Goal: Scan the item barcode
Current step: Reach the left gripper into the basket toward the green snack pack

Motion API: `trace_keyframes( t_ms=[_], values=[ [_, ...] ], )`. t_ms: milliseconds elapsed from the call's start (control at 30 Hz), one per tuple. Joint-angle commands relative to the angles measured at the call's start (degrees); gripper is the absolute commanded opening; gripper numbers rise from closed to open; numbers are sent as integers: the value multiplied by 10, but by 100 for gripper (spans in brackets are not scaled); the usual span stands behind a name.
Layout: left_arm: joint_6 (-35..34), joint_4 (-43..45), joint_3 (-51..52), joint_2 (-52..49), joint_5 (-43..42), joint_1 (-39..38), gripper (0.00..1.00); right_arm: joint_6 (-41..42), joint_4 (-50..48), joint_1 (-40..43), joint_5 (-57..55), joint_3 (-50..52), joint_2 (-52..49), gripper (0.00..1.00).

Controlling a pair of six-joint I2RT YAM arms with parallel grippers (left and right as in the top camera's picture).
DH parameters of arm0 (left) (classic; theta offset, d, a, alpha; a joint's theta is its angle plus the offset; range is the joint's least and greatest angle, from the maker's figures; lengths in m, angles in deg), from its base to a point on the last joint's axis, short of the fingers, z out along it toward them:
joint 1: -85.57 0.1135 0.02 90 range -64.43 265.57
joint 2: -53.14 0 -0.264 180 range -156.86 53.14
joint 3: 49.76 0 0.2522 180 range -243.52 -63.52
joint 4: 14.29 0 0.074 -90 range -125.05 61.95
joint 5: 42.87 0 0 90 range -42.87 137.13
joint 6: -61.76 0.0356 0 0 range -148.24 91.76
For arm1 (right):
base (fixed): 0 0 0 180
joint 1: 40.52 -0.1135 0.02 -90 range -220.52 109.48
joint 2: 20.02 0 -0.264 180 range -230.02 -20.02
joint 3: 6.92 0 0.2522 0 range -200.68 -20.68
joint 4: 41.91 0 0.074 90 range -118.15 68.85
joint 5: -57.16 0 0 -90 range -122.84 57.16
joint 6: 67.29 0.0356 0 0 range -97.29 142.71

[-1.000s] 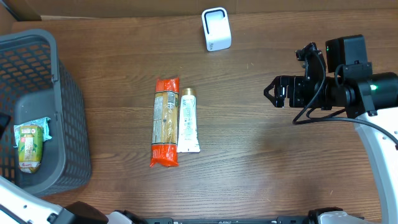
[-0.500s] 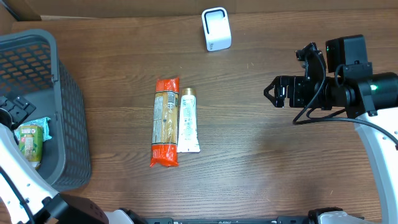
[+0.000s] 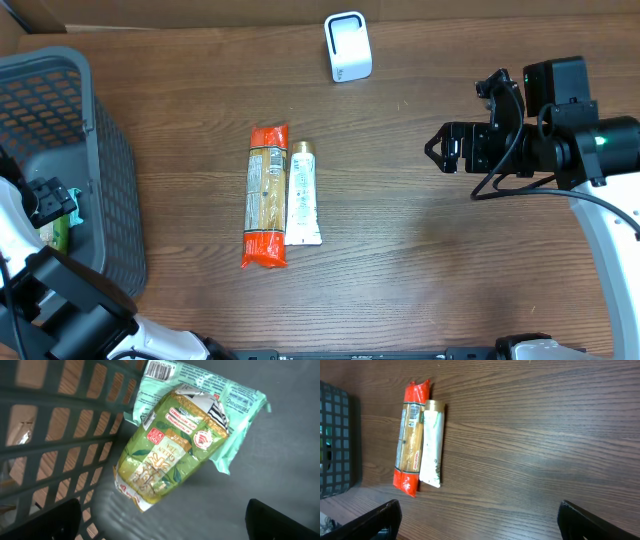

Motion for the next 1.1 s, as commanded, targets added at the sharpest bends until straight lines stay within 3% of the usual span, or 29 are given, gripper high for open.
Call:
trace_keyframes(
  t_ms=[0,500,533,600,667,733,900,1067],
  values=[
    [38,7,-2,-33,10,13,96,0,-3,-2,-9,4,-7,100],
    [53,34,-2,-151,-7,18,92,0,1,-2,-9,4,-7,100],
    [53,34,-2,-156,-15,18,85,0,1,-2,-9,4,-7,100],
    [53,34,-2,-162,-29,18,58,0,0,-2,-9,4,-7,100],
    [49,35,-2,-162,-41,17,18,0,0,-2,-9,4,-7,100],
    [28,36,-2,-160,-42,17,4,0,0,-2,-9,4,-7,100],
    [3,24,-6,-156,-46,17,4,0,0,-2,-9,4,-7,100],
    [-29,-24,-58,-140,-101,16,4,0,0,-2,-9,4,-7,100]
  ],
)
